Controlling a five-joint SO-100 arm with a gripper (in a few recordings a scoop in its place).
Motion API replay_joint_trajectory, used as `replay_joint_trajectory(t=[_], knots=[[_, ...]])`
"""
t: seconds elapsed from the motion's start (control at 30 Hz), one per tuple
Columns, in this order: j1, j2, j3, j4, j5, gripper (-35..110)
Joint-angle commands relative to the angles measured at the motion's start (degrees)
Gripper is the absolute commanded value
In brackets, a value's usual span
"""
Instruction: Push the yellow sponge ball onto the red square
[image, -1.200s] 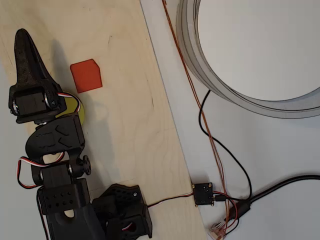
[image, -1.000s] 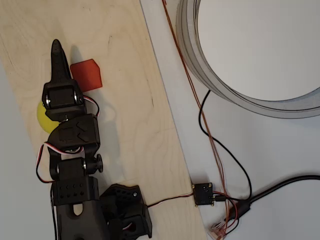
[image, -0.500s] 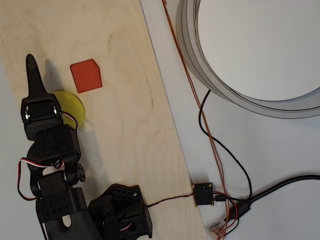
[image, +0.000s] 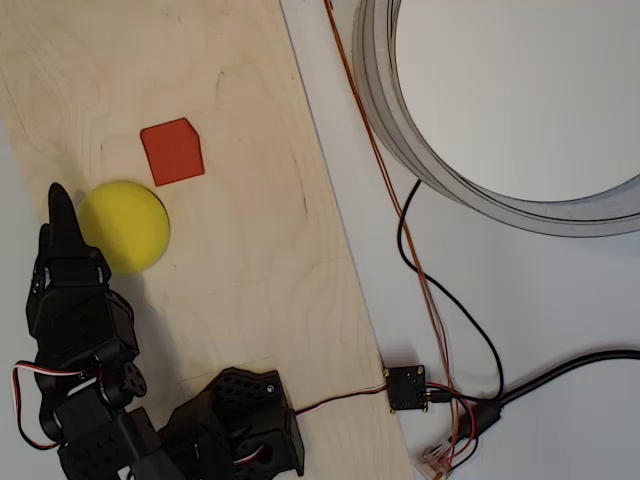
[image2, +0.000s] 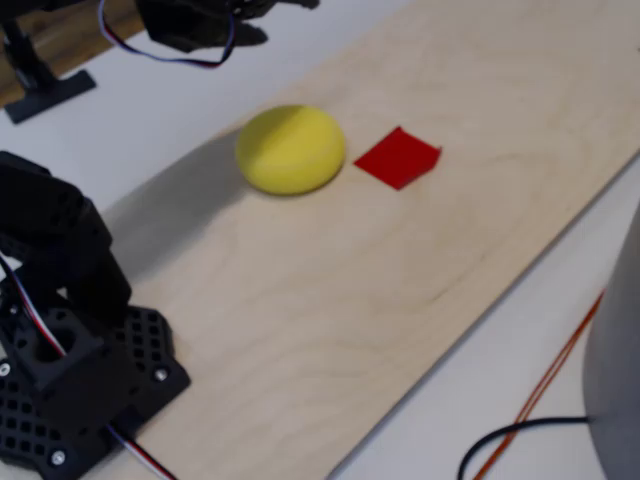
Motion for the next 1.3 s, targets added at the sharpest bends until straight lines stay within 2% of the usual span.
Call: replay_joint_trajectory(t=[0.0, 0.2, 0.37, 1.27], knots=[[-1.1, 3.5, 0.8, 3.4, 2.9, 24], [-3.2, 8.3, 1.2, 12.0, 5.0, 24], [-3.4, 9.8, 3.2, 14.6, 5.4, 24], [-1.0, -6.7, 2.4, 10.5, 7.1, 24]])
